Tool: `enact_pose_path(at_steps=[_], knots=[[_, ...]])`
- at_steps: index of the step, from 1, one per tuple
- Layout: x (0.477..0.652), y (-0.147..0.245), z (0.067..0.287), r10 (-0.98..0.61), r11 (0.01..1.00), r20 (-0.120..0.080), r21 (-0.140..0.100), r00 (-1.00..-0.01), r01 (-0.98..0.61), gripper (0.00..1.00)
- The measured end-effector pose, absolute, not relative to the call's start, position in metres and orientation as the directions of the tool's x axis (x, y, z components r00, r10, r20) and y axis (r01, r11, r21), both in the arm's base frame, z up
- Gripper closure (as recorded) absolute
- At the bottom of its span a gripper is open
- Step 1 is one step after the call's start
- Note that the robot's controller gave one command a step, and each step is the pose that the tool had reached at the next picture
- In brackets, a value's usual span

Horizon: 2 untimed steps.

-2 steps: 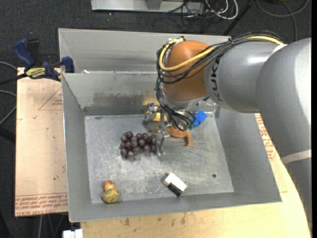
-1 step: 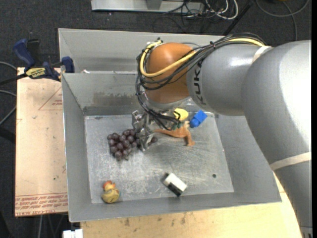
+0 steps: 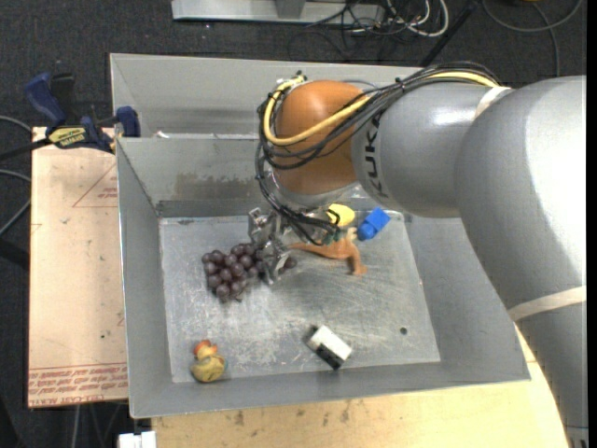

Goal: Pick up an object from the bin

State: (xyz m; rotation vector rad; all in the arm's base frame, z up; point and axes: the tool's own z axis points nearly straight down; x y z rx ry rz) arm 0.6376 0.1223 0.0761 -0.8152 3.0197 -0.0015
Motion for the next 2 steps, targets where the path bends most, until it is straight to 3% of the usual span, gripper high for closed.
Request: enact_pose_path(at_steps=[1, 2], knots=[[0.6242, 0.1445, 0.2062, -0.513, 0.859, -0.005, 0.000, -0.859, -0.513, 1.00], [0.6238, 0.1442, 0.2053, -0.513, 0.859, -0.003, 0.000, -0.859, -0.513, 1.00]])
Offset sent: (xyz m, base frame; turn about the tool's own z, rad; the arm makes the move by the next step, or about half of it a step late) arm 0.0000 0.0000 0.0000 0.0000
